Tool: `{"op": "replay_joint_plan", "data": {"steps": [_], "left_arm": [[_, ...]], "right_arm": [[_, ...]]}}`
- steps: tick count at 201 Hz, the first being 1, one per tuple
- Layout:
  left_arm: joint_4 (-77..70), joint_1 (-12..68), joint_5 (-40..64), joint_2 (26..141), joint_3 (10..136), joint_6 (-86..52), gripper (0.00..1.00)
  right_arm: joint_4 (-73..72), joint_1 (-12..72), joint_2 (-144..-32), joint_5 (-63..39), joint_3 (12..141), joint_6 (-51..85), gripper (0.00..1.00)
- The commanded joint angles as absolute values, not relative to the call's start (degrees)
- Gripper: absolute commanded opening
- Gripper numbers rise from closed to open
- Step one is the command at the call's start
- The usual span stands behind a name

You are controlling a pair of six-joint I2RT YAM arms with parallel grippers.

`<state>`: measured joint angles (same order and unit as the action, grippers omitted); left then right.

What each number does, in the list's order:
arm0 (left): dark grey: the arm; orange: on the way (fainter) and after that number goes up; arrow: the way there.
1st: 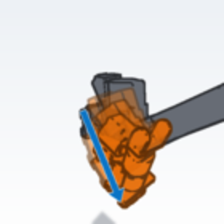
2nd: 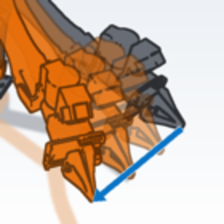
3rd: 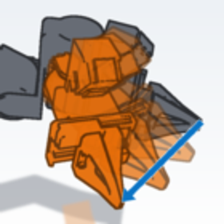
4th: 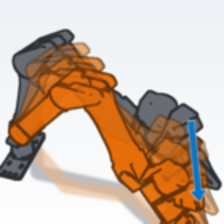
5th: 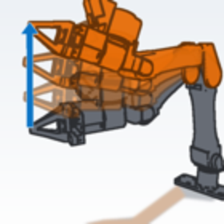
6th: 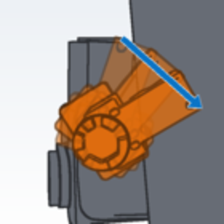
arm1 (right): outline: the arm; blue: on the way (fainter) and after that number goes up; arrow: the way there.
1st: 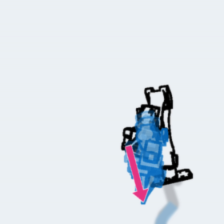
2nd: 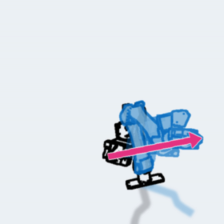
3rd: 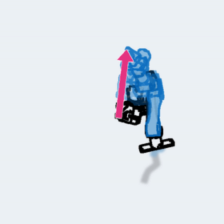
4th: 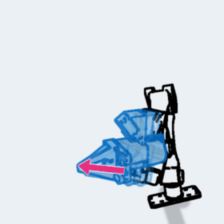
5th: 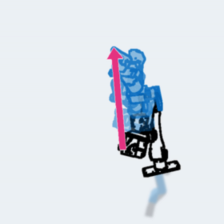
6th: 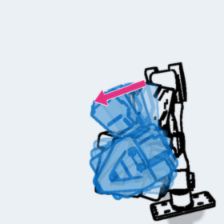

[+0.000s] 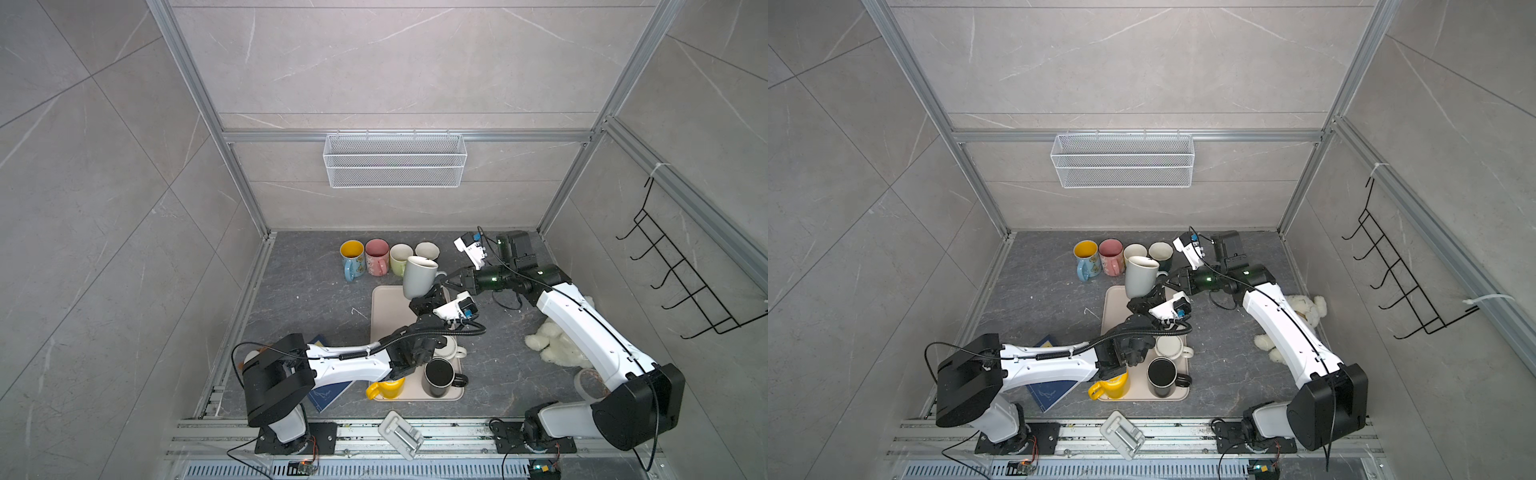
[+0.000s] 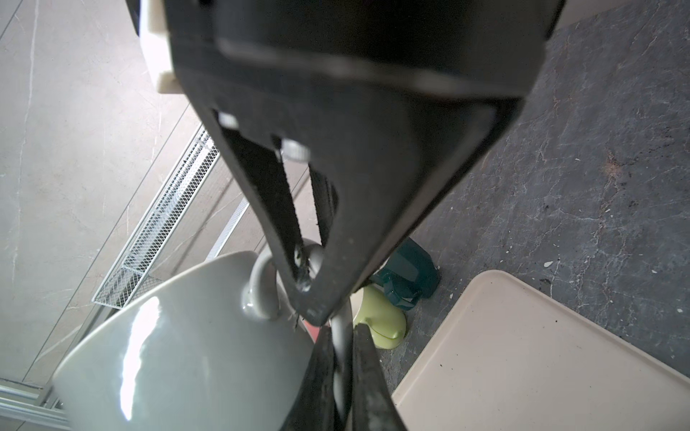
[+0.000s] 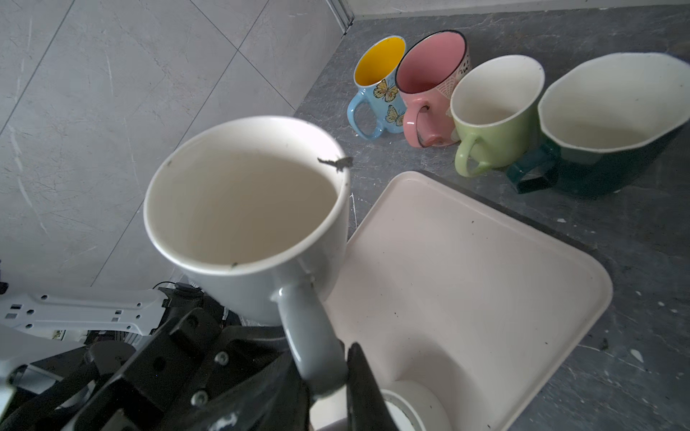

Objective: Turn the mug right side up
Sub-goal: Place the mug at the top-center of the table.

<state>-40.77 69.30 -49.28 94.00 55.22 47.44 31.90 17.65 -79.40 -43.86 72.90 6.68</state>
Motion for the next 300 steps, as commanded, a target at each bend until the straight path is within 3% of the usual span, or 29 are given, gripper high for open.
{"op": "replay_joint_plan", "data": {"steps": [1,14,92,190,248,300], "left_arm": [[-47.38,70.08,-49.12,93.68,57.69,48.93,0.00],[-47.46,70.09,-49.05,93.80,57.74,48.98,0.00],[-48.66,70.13,-52.55,95.84,60.12,51.03,0.00],[-51.06,70.10,-56.07,97.85,62.05,53.15,0.18],[-50.98,70.05,-57.19,97.64,61.87,53.25,0.38],[-51.58,70.03,-58.00,97.79,61.70,54.01,0.39]], "right_arm": [[30.15,17.76,-79.80,-44.72,72.08,9.14,0.06],[30.01,17.83,-79.72,-44.77,71.78,9.14,0.00],[25.57,19.20,-76.87,-44.45,67.96,10.98,0.00],[23.84,20.76,-77.12,-42.96,66.47,12.19,0.00],[22.94,21.22,-77.78,-41.81,66.13,13.09,0.00],[22.78,21.36,-77.96,-40.12,66.15,13.54,0.00]]}}
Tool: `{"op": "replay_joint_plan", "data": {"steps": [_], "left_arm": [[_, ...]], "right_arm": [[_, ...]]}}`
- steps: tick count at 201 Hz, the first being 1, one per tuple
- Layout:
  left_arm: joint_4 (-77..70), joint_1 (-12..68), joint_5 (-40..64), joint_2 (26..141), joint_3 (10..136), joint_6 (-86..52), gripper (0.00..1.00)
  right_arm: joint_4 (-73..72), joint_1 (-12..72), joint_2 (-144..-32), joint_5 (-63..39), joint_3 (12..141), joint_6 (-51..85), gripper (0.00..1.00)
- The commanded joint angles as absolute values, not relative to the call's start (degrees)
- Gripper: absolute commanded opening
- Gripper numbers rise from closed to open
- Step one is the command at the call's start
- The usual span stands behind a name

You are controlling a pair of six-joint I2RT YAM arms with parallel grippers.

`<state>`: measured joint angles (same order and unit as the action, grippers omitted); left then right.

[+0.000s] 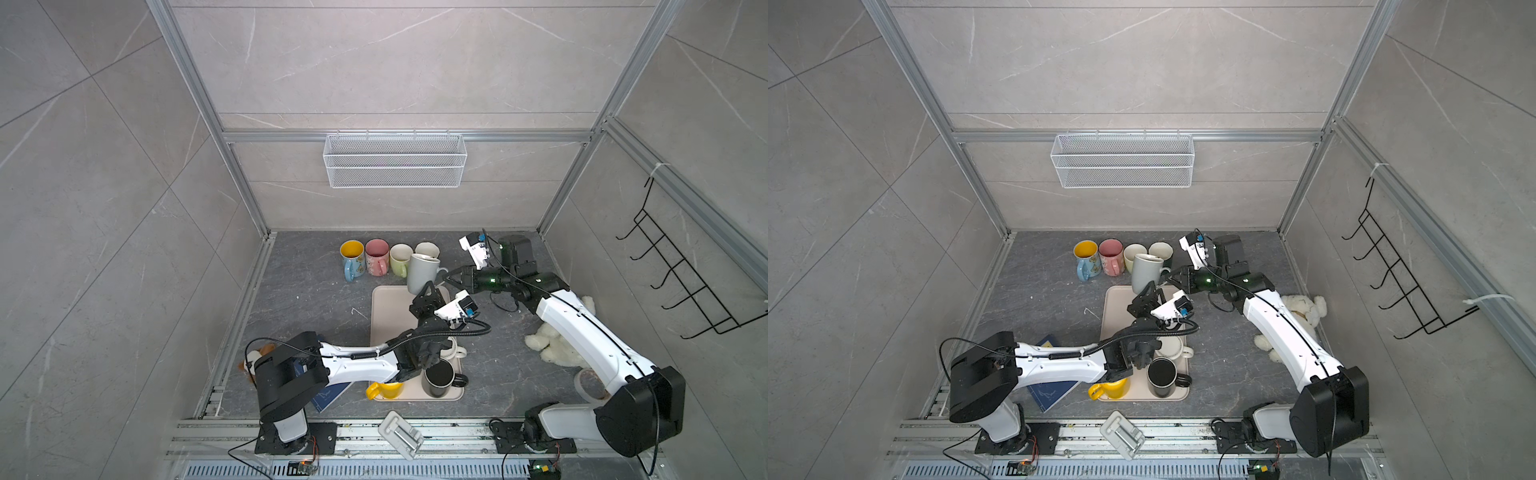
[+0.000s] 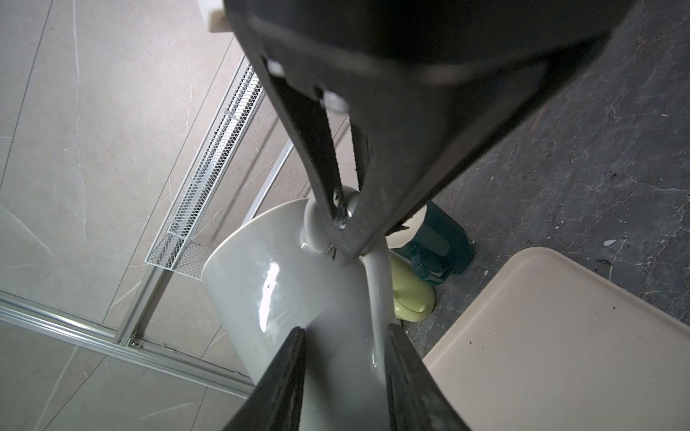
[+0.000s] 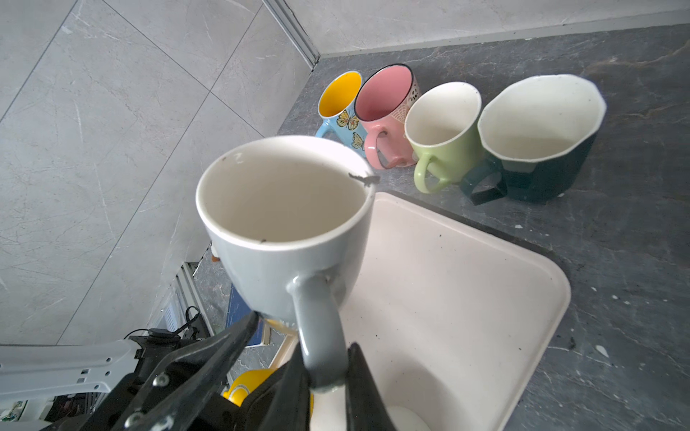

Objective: Turn the mug right side up
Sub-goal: Place the mug at the top-center of the table.

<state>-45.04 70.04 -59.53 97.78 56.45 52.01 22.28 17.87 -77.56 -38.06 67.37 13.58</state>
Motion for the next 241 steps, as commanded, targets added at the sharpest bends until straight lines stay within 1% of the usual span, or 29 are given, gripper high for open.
{"op": "replay_joint_plan", "data": {"steps": [1,66,109,241], "left_arm": [[-51.63,70.00,-58.00,97.81,61.70,54.03,0.39],[-52.30,69.97,-59.15,97.84,61.30,55.15,0.40],[-52.32,70.00,-59.58,97.38,60.84,55.20,0.43],[-48.66,69.96,-60.36,95.36,59.70,53.48,0.43]], "right_arm": [[22.81,21.31,-77.96,-40.10,66.12,13.58,0.00],[22.94,21.34,-78.05,-37.84,65.83,14.22,0.00],[22.94,21.36,-78.13,-36.27,65.91,14.66,0.00],[23.76,21.35,-78.74,-31.60,66.35,16.69,0.00]]}}
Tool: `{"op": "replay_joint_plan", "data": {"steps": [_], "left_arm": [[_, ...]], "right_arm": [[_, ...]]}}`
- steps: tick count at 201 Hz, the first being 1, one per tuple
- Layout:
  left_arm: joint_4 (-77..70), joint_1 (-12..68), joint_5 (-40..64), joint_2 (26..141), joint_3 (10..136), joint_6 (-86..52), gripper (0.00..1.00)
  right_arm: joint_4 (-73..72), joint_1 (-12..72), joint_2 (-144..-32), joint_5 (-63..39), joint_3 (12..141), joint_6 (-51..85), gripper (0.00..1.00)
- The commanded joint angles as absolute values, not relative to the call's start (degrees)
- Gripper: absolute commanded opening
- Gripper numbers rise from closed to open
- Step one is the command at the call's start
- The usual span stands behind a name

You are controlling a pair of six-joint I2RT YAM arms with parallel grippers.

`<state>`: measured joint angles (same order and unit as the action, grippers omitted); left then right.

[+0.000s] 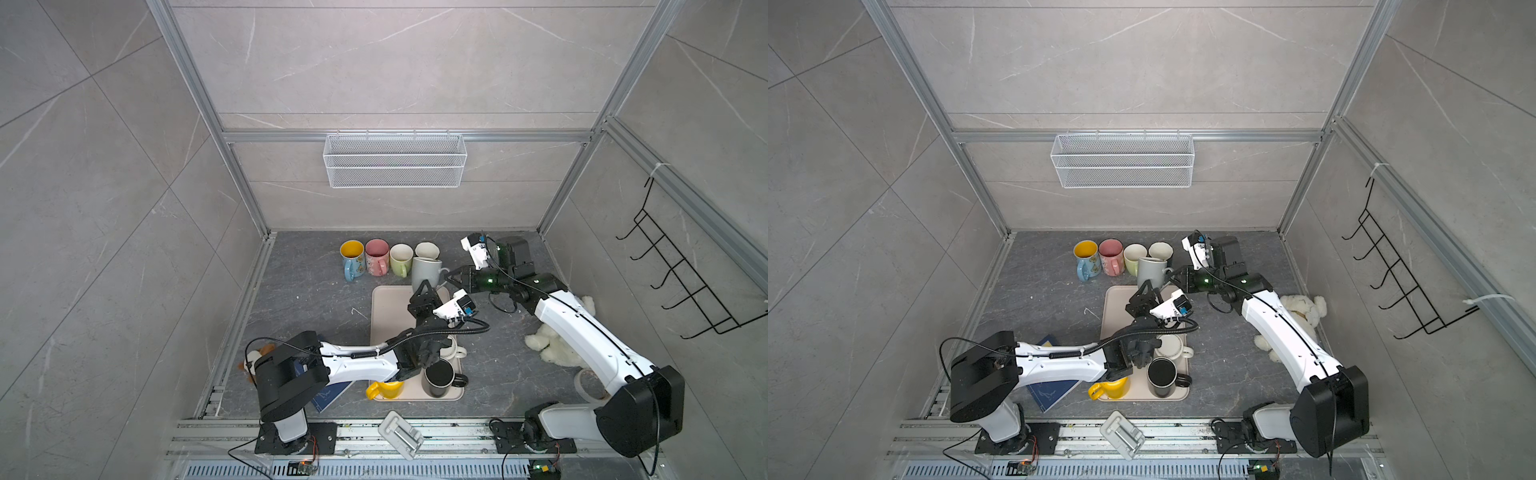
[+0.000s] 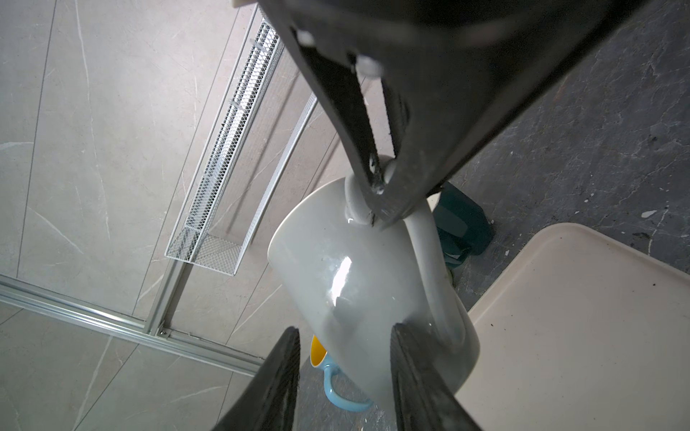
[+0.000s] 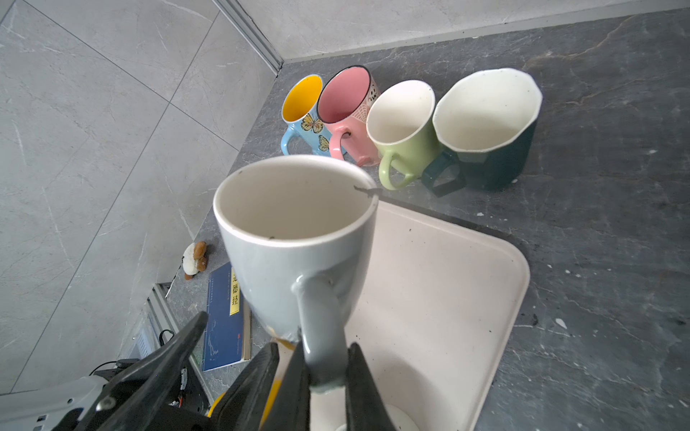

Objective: Turn the mug right side up
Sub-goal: Place the mug at the top-center of the table.

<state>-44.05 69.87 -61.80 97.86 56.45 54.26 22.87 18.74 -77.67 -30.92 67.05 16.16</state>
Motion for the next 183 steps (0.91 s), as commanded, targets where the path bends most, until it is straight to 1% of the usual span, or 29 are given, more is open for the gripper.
{"op": "replay_joint_plan", "data": {"steps": [1,72,139,183], "left_arm": [[-48.63,69.96,-60.33,95.32,59.69,53.46,0.43],[-43.56,70.00,-60.84,93.73,58.45,50.03,0.44],[-40.14,70.11,-62.11,93.16,57.36,46.53,0.43],[-37.00,70.09,-62.23,92.64,57.22,43.62,0.47]], "right_arm": [[23.74,21.36,-78.75,-31.62,66.40,16.69,0.00],[22.88,21.35,-79.10,-30.06,66.36,18.57,0.00],[17.42,21.36,-78.60,-31.72,64.71,23.60,0.00],[14.30,21.34,-77.62,-33.46,64.18,26.56,0.00]]}}
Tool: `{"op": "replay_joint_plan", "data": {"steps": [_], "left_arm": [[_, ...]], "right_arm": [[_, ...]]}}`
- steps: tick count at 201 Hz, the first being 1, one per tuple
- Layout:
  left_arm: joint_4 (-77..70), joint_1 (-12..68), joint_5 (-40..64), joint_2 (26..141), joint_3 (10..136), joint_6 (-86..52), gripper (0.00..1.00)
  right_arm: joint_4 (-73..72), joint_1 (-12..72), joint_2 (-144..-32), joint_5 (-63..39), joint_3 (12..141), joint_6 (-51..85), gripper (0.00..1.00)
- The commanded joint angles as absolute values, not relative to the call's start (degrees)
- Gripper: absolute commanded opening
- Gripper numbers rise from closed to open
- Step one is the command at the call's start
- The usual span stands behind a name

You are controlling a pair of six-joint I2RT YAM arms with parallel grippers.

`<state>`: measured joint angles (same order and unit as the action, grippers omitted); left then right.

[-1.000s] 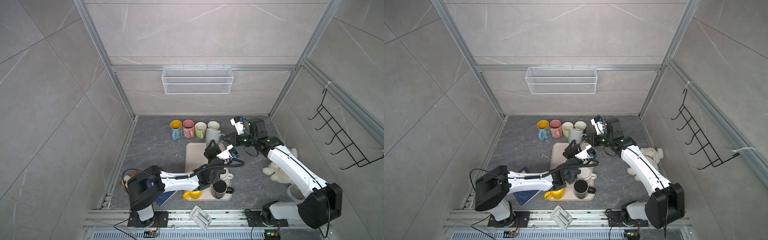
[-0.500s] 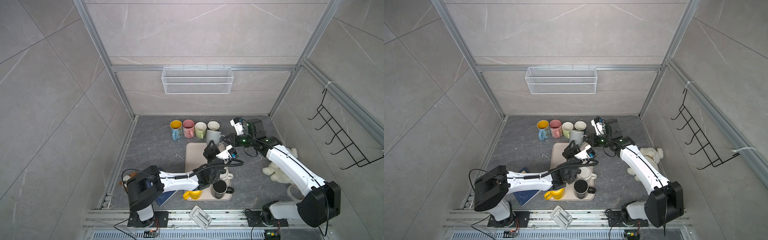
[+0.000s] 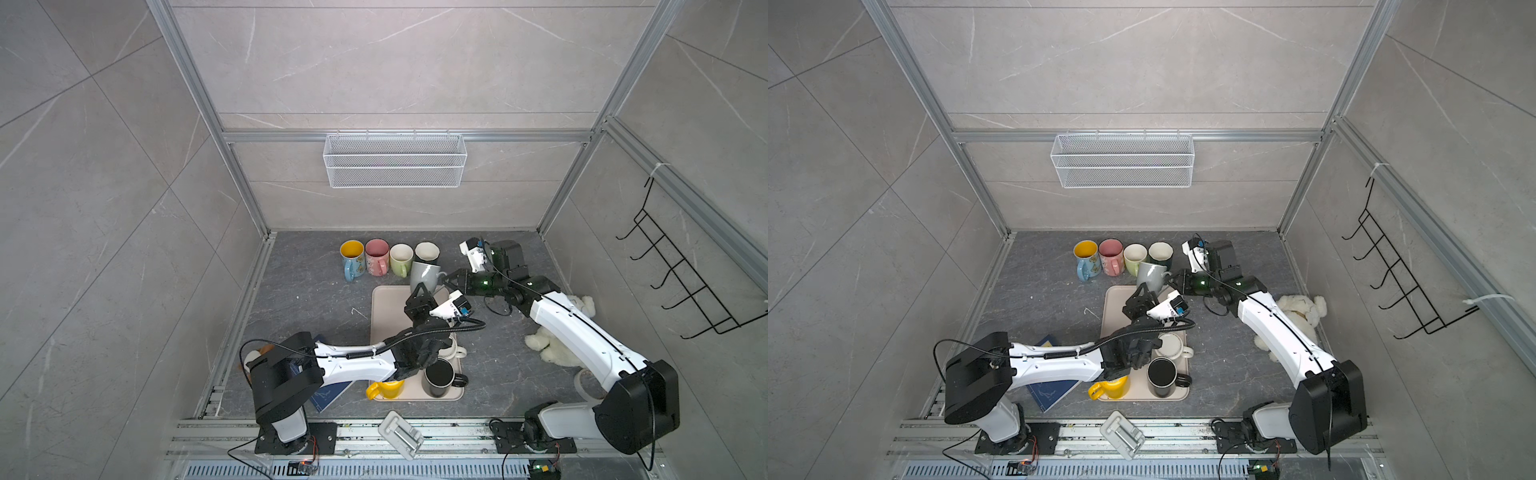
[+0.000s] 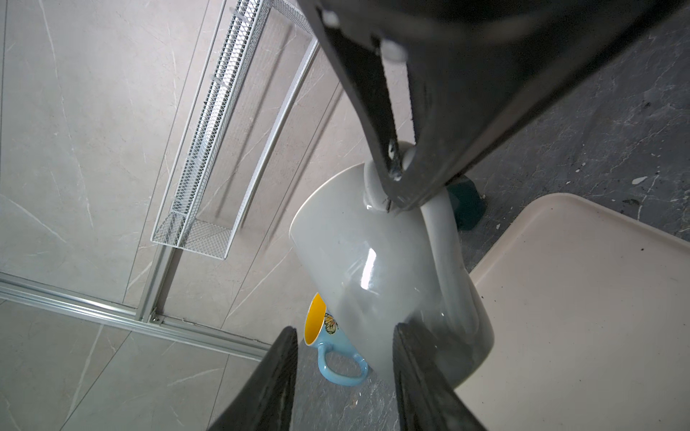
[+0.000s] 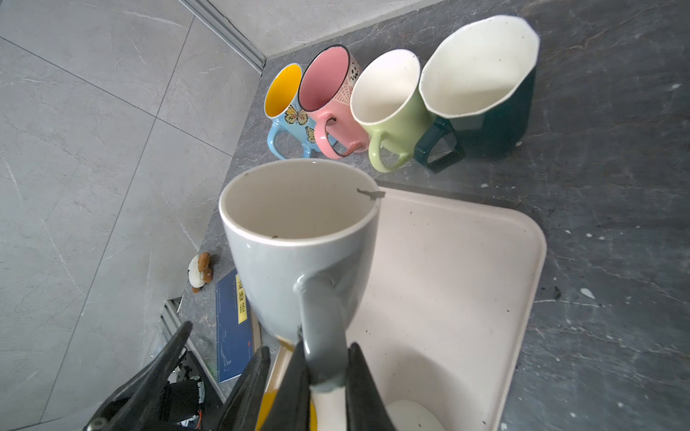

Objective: Turn the mug right side up
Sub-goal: Place the mug at the top-center of the table.

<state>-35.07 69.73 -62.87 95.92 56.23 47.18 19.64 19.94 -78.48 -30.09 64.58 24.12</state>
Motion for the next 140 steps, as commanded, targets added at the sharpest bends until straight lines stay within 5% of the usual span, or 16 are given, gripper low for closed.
{"op": "replay_joint_plan", "data": {"steps": [1,140], "left_arm": [[-36.96,70.07,-62.23,92.64,57.26,43.61,0.48],[-33.18,70.94,-62.67,92.71,57.40,42.18,0.56]], "right_arm": [[14.23,21.35,-77.61,-33.47,64.22,26.64,0.00],[6.87,21.33,-76.19,-31.75,62.35,33.28,0.00]]}}
